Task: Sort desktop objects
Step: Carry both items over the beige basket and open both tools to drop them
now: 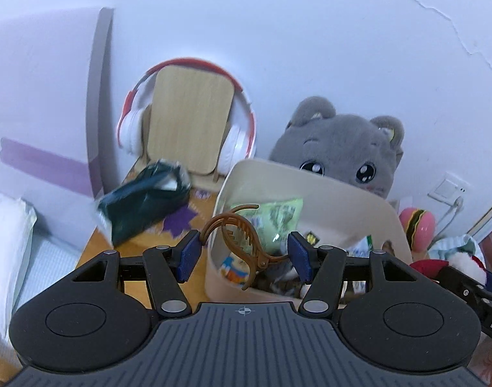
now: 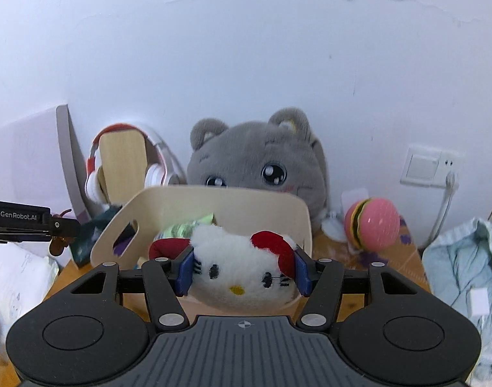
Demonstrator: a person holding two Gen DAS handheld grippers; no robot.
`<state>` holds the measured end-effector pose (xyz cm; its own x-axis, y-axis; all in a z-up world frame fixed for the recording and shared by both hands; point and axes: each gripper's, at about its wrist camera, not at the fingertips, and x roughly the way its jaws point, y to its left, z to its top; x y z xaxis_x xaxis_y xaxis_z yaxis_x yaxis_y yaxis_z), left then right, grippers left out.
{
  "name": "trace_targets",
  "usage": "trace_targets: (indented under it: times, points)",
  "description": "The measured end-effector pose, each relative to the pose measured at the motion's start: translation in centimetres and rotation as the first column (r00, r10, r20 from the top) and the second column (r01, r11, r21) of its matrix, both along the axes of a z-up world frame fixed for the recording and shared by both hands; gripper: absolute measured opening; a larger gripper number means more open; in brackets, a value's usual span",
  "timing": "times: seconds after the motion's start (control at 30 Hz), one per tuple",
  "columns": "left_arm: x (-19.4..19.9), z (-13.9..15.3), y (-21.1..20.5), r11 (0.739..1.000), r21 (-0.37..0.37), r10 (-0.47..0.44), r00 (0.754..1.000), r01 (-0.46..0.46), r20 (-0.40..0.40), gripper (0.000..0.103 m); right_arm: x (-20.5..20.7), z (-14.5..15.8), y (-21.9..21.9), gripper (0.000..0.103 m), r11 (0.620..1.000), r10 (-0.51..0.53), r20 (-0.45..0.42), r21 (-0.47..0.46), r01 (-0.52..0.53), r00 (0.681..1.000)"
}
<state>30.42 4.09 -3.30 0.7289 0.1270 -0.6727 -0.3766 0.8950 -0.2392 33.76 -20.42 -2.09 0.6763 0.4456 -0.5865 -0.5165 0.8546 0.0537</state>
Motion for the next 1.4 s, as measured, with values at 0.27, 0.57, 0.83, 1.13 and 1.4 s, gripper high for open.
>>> trace_targets:
  times: [0.27,0.57,0.83,1.13,1.4]
  points:
    - [4.1,-0.5,-1.1,0.998,0.04,-0.045,0.999,0.045,-0.013,0.06,3.2,0.8,1.4,0.056,1.0,0.0,0.021,0.005,0.0,1.0]
    - [8.2,-2.2,-1.9,0.991,0.098,-0.082,0.994,0.089,-0.077,0.061,6.2,-0.4,3.6,0.057,1.0,0.012,0.009,-0.028,-0.012,1.0]
    - [10.0,-4.7,-2.3,0.982,0.118,-0.126,0.979,0.146,-0.162,0.061,8.2,-3.3,4.9,0.057,0.994,0.013,-0.05,-0.104,-0.018,0.999]
    - [11.2,-6.9,-3.1,0.971,0.113,-0.173,0.947,0.21,-0.269,0.061,8.6,-5.9,5.7,0.057,0.987,0.027,-0.122,-0.156,-0.046,0.992]
    - [11.2,-7.5,-3.3,0.967,0.089,-0.2,0.928,0.238,-0.314,0.092,8.6,-6.5,6.0,0.068,0.982,0.042,-0.138,-0.179,-0.067,0.989]
